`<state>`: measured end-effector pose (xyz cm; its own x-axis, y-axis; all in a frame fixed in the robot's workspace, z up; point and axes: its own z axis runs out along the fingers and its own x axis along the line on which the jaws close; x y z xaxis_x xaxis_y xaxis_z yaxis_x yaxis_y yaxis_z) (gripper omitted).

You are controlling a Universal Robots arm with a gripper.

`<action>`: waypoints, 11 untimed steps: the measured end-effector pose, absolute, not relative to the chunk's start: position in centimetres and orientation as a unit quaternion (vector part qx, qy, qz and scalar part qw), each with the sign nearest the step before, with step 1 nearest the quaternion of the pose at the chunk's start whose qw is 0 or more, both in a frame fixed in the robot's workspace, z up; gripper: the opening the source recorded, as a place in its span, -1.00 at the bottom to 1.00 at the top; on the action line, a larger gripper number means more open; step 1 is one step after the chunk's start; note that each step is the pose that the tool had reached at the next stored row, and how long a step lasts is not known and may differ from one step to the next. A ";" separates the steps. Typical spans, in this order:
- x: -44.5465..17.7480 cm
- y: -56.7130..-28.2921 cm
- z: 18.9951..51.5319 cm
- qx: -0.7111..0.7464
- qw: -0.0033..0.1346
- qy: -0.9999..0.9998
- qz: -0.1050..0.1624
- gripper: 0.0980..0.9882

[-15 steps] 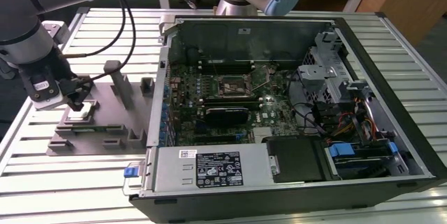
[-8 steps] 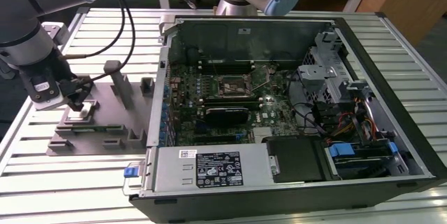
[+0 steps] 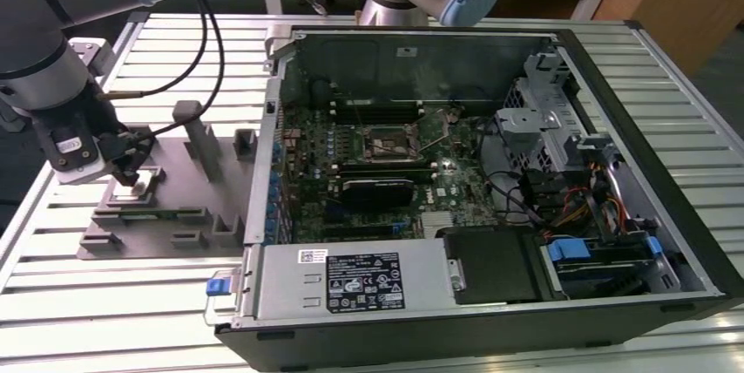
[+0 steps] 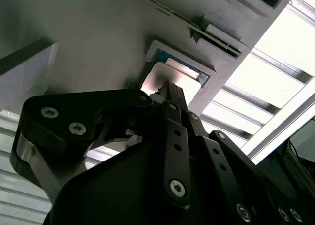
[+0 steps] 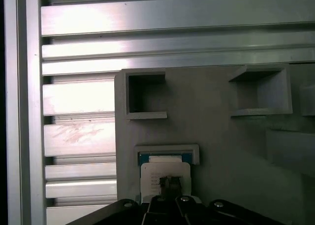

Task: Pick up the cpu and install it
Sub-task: 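Pick up the cpu and move it towards the insertion slot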

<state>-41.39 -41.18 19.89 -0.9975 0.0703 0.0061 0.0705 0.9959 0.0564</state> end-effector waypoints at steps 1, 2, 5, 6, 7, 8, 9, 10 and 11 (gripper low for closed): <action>-41.4 -41.2 19.9 -0.035 0.002 -0.999 -0.028 -0.84; -41.4 -41.2 19.9 -0.035 0.002 -0.999 -0.028 -0.84; -41.4 -41.2 19.9 -0.035 0.002 -0.999 -0.028 -0.56; -41.4 -41.2 19.9 -0.035 0.002 -0.999 -0.028 -0.43; -41.4 -41.2 19.9 -0.035 0.002 -0.999 -0.028 -0.30; -41.4 -41.2 19.9 -0.035 0.002 -0.999 -0.028 -0.30; -41.4 -41.2 19.9 -0.035 0.002 -0.999 -0.028 -0.17; -41.4 -41.2 19.9 -0.035 0.002 -0.999 -0.028 -0.04; -41.4 -41.2 19.9 -0.035 0.002 -0.999 -0.028 -0.04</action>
